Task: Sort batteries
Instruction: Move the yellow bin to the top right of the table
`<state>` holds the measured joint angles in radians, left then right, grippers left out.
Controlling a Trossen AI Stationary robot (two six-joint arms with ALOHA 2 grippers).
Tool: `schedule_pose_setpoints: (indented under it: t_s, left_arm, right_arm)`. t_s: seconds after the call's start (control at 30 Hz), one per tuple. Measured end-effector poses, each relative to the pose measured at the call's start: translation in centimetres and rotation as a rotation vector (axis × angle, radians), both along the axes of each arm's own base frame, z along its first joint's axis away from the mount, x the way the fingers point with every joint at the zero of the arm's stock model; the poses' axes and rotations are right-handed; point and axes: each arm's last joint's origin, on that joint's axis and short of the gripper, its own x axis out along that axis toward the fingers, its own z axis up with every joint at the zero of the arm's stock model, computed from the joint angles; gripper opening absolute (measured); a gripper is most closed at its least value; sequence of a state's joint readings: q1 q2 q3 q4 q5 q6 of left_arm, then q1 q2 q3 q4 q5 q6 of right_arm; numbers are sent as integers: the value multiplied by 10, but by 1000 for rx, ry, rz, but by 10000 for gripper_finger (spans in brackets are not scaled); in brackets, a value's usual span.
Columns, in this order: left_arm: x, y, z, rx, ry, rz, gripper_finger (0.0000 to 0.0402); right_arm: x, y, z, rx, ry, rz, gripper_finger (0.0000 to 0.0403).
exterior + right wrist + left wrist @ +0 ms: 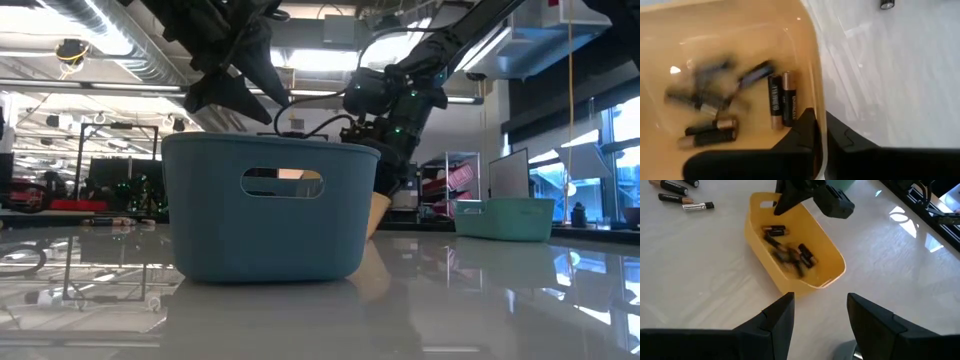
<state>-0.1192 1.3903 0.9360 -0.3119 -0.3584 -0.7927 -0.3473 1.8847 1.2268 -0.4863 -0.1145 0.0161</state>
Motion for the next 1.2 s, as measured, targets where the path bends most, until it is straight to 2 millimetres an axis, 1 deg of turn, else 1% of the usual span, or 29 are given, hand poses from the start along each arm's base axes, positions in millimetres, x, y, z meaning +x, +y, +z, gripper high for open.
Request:
schedule_pose_setpoints:
  t_s: [0.07,0.13,0.27,0.4,0.53,0.7,0.87,1.0,1.2]
  left_arm:
    - [0,0,0,-3,-2,3,172]
    - [0,0,0,-3,-2,3,172]
    - [0,0,0,-8,-4,6,172]
    - [0,0,0,-8,-4,6,172]
    - [0,0,0,-8,-4,7,172]
    - [0,0,0,-8,-4,6,172]
    - [0,-1,0,-8,-3,4,172]
    - [0,-1,0,-8,-3,5,172]
    - [0,-2,0,-12,-5,4,172]
  right_arm:
    - [-2,-3,0,-5,15,12,18]
    - [-5,-5,0,-4,35,26,16]
    - [-16,-20,1,-4,79,28,6]
    - [-29,-38,10,-43,211,47,6]
    - [-35,-56,29,-137,297,98,4]
    - [-45,-69,35,-171,358,200,3]
    - [-55,-75,27,-154,402,220,3]
    - [-56,-74,23,-151,395,219,3]
    - [-54,-75,23,-155,379,189,3]
